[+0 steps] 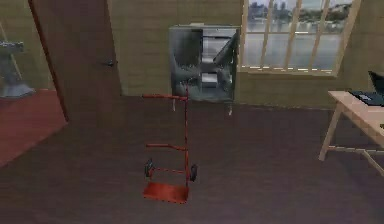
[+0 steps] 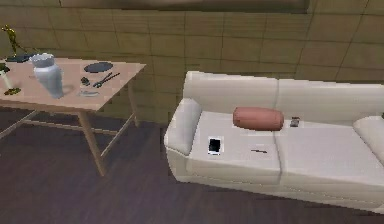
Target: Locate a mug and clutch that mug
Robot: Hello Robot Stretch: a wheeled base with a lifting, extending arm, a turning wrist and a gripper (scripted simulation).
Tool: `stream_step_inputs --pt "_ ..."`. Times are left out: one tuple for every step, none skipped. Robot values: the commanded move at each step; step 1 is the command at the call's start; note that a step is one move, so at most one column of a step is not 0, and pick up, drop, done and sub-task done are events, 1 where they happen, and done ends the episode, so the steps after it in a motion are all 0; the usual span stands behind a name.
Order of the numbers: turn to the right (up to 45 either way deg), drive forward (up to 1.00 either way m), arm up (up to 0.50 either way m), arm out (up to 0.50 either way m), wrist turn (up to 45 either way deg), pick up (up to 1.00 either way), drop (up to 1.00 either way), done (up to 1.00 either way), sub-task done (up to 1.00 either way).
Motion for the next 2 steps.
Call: stream_step_inputs --pt "-45.0 0.00 0.00 0.00 0.0 0.00 0.00 0.00 0.00" --pt "-30.0 0.00 0.00 0.00 0.0 0.00 0.00 0.00 0.00"
